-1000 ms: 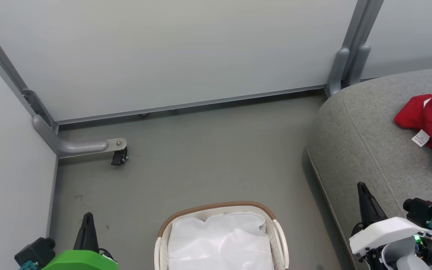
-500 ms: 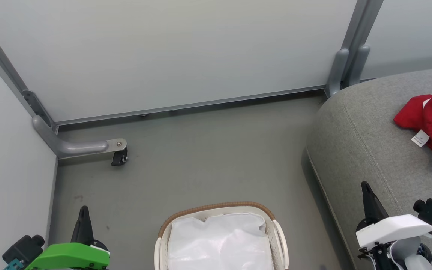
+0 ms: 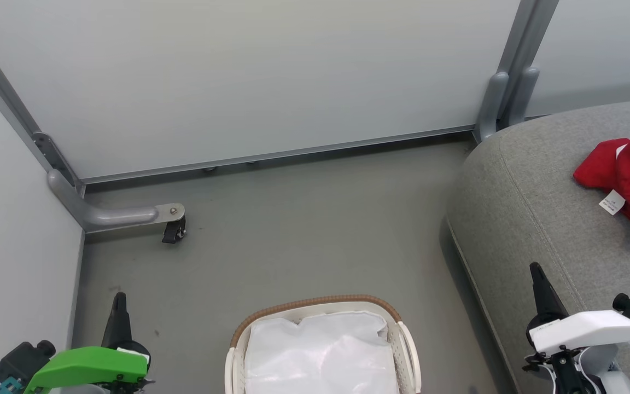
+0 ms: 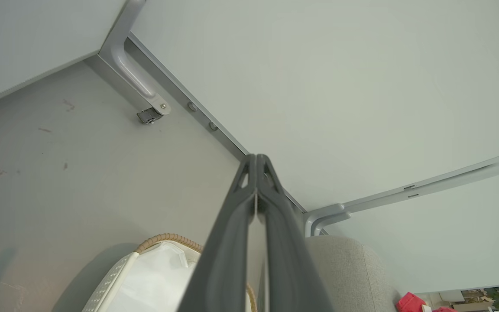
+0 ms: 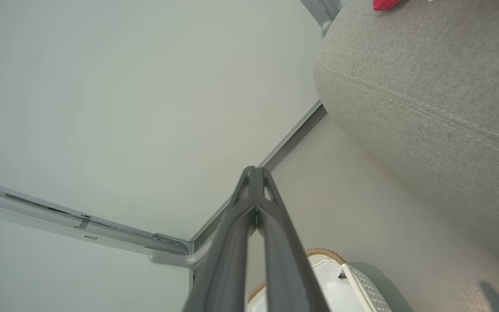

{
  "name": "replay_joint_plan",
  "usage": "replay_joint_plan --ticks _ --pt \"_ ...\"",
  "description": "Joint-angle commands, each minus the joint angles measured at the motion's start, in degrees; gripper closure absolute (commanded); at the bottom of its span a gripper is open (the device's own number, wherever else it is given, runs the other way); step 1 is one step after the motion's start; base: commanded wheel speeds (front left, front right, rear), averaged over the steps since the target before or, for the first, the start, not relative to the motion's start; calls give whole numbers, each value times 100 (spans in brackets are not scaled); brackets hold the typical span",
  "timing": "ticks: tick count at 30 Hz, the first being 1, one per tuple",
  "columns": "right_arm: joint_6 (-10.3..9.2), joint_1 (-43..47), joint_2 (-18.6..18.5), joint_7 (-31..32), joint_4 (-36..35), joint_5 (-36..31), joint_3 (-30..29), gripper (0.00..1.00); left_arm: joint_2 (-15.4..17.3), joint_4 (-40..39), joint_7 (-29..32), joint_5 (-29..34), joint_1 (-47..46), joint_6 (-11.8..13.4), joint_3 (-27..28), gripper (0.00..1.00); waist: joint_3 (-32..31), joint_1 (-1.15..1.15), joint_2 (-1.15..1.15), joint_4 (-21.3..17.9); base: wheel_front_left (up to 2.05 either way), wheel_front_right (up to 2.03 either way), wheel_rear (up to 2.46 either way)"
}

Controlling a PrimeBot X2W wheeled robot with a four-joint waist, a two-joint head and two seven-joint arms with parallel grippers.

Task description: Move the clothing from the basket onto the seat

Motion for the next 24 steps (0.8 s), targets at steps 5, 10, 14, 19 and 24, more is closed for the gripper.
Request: replay_joint_plan --ticks 5,10,14,19,24 --pt "-2 -132 -44 114 -108 457 -39 100 29 -117 109 -428 -184 -16 57 100 -6 0 0 -1 0 0 0" --pt "-2 -133 -46 193 -128 789 -57 100 31 -155 185 -722 -204 -18 82 100 -11 0 0 -3 0 0 0" --pt "-3 -131 -47 256 -141 1042 -73 100 32 -181 251 -953 -224 -19 100 100 -15 0 0 -4 0 0 0" --pt "-3 -138 -49 331 -160 1337 -90 100 33 -212 326 -1215 -246 -20 118 100 -20 0 0 -5 0 0 0" --pt "-3 -145 -50 403 -175 1630 -108 100 34 -248 392 -1473 -254 -22 137 100 -25 0 0 -6 0 0 0"
